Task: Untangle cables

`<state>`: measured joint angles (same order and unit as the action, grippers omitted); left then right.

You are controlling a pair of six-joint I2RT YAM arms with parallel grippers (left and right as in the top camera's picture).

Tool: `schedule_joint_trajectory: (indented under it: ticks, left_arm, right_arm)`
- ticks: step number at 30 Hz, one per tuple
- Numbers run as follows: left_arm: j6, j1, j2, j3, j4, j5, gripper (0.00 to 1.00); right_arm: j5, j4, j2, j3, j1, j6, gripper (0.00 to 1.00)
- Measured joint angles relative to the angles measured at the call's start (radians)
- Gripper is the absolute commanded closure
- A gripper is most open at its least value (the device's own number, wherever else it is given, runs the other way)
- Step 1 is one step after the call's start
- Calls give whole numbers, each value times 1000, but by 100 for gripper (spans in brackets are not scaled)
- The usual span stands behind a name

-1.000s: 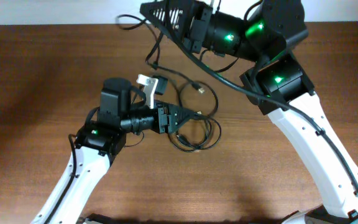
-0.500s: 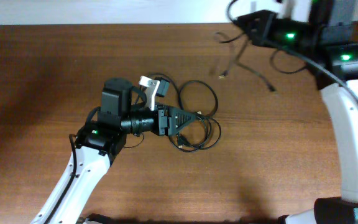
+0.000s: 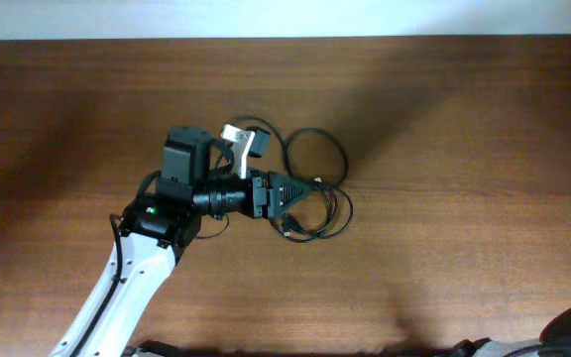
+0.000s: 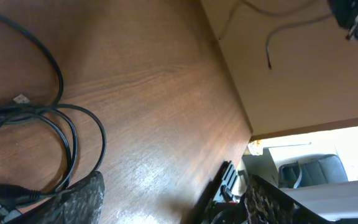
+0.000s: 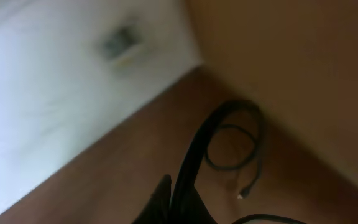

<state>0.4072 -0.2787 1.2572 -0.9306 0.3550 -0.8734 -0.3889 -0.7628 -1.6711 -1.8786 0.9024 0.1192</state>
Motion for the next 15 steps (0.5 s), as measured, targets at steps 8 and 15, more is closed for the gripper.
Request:
schedule_joint_trajectory:
  ticks: [8,15]
  left_arm:
    - [5,0,0,0,0,2,27]
    - [8,0,0,0,0,2,27]
  right_arm:
    - [338,-88,-198,0,69,95,1]
    - [103,-179,-198,0,-50,116,0]
